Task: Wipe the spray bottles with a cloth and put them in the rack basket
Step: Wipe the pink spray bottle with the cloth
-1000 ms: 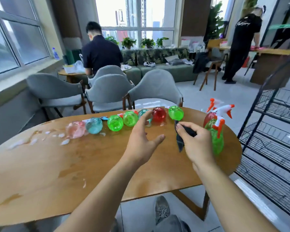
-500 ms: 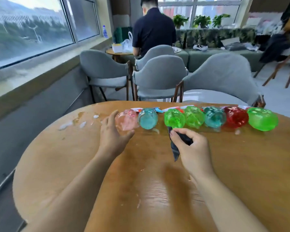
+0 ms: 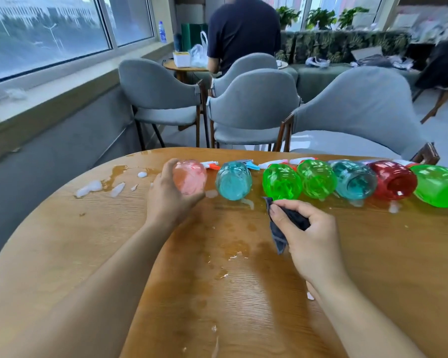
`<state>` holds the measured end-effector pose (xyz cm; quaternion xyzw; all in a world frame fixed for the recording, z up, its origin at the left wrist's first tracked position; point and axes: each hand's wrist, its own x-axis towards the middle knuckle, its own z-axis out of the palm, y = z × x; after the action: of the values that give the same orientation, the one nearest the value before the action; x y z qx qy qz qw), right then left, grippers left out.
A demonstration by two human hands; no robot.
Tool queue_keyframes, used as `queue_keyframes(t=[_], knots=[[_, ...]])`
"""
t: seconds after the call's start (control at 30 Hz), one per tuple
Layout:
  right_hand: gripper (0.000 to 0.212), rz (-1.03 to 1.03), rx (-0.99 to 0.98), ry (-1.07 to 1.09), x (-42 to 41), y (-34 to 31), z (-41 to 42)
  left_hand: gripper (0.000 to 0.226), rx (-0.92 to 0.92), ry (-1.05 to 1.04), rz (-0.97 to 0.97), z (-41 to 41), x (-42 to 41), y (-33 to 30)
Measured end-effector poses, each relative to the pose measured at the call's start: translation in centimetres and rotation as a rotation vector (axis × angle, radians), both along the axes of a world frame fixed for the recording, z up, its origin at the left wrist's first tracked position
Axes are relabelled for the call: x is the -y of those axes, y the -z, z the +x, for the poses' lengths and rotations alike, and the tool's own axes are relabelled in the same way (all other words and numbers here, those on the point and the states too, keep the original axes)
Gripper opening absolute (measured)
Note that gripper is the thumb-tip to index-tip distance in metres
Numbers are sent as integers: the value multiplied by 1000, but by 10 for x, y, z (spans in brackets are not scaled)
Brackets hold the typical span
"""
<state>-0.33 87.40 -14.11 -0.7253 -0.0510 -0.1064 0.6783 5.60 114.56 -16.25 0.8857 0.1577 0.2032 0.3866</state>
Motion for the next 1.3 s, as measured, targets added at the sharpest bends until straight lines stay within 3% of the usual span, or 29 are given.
queue_keyframes(t=[0.17, 0.23, 0.43, 0.57, 0.73, 0.9, 1.0, 1.17, 1.3], knots=[[8, 20, 4, -30, -9, -21, -22, 79, 167, -54, -157, -47, -7, -43], [9, 34, 8, -67, -19, -30, -35, 66, 237, -60, -343, -73, -6, -61], [9, 86, 51, -169, -60, -52, -84, 61, 401, 127, -834, -150, 28, -93], [19, 111, 214, -84, -73, -67, -116, 72, 413, 312, -957, -186, 65, -88], [24, -9, 437, 62, -64, -57, -138, 62, 355, 414, -1171, -203, 87, -73], [23, -231, 598, -18, -37, -38, -128, 77, 276, 373, -1109, -191, 95, -52], [18, -107, 450, -49, -22, -34, -117, 67, 254, 419, -1187, -176, 101, -41], [8, 422, -54, 107, 4, -31, -88, 53, 176, 519, -1319, -162, 107, -23], [17, 616, -169, -39, 14, -25, -80, 62, 136, 583, -1283, -162, 108, -10]])
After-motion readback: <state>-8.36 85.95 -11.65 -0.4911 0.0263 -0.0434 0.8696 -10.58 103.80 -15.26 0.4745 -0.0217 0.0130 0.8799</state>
